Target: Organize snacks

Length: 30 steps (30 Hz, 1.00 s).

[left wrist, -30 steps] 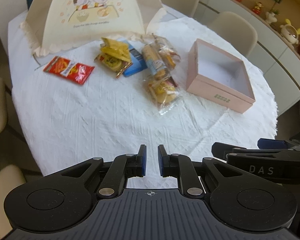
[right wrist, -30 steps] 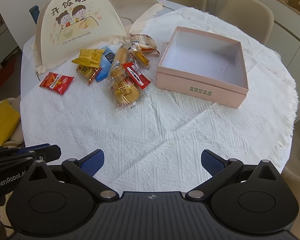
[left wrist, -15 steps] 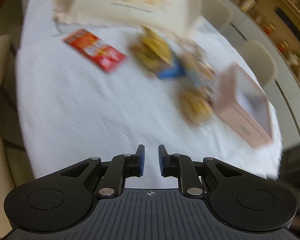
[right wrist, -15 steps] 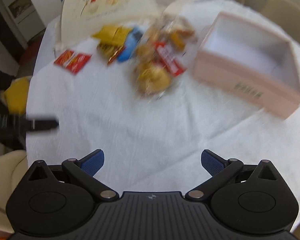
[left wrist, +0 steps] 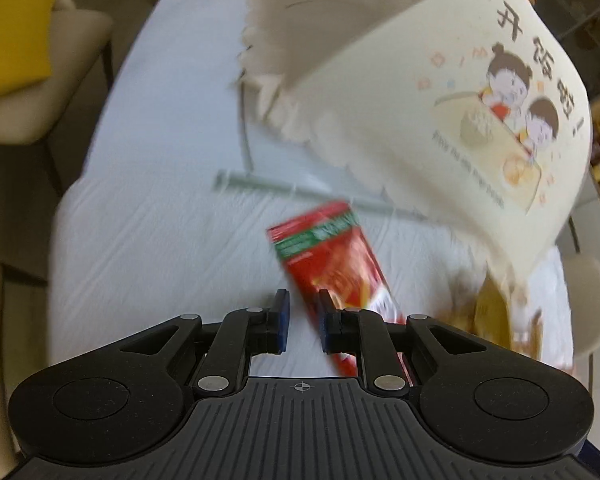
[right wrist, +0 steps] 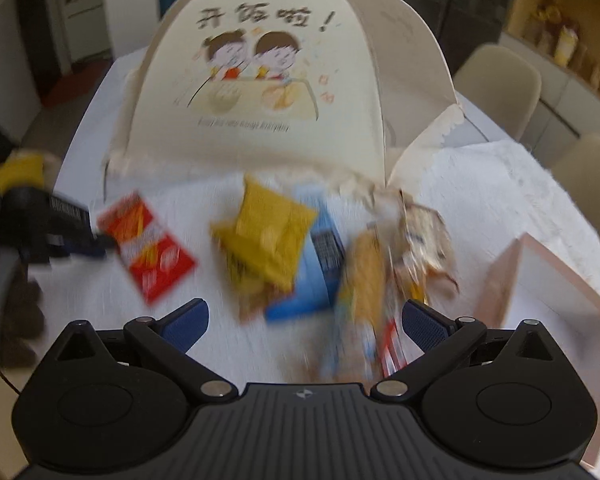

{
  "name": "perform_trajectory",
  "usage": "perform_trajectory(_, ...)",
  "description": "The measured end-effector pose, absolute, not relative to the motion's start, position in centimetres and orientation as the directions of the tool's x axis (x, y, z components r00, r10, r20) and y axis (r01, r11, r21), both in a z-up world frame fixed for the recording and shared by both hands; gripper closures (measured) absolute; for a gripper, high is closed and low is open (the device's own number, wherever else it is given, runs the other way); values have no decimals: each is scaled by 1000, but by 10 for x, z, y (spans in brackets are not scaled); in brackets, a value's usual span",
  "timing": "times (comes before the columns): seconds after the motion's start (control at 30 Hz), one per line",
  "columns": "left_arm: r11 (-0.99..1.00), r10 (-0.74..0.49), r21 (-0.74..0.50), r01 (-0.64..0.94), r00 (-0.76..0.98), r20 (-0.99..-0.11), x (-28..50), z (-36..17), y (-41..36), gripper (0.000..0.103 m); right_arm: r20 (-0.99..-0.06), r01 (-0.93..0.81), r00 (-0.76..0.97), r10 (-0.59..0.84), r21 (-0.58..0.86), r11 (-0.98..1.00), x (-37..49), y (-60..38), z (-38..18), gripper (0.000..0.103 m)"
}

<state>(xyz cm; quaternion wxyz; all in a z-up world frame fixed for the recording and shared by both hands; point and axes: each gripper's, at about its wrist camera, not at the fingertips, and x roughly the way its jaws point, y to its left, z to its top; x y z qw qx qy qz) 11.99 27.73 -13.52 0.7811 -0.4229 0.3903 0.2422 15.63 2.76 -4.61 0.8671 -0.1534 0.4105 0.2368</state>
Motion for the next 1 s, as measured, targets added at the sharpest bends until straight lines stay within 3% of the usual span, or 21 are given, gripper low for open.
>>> perform_trajectory(0.13, 616, 60, -435, -657, 589, -806, 151, -133, 281, 80, -817, -531, 465, 341, 51, 846, 207, 55, -53, 0)
perform_trajectory(0.27, 789, -17, -379, -483, 601, -799, 172, -132, 261, 80, -794, -443, 580, 183, -119, 889, 262, 79, -71, 0)
perform_trajectory(0.37, 846, -107, -392, -362, 605, -789, 167, -134, 241, 79, -792, -385, 597, 130, -140, 912, 307, 58, -77, 0)
perform_trajectory(0.5, 899, -104, -335, -283, 605, -790, 163, -132, 213, 70, -826, -323, 562, 43, -172, 931, 357, 26, -95, 1)
perform_trajectory(0.53, 903, -98, -323, -282, 599, -795, 164, -131, 208, 69, -837, -321, 545, 36, -168, 932, 364, 21, -101, 7)
perform_trajectory(0.63, 900, -75, -308, -309, 585, -808, 157, -128, 194, 68, -892, -361, 439, 104, -69, 930, 372, 16, -117, 35)
perform_trajectory(0.77, 885, -53, -303, -354, 570, -820, 144, -128, 180, 68, -886, -482, 400, 236, 16, 876, 331, 22, -114, 34)
perform_trajectory(1.0, 797, 17, -320, -512, 549, -836, 97, -118, 144, 68, -859, -644, 139, 492, 299, 704, 239, -5, -108, 33)
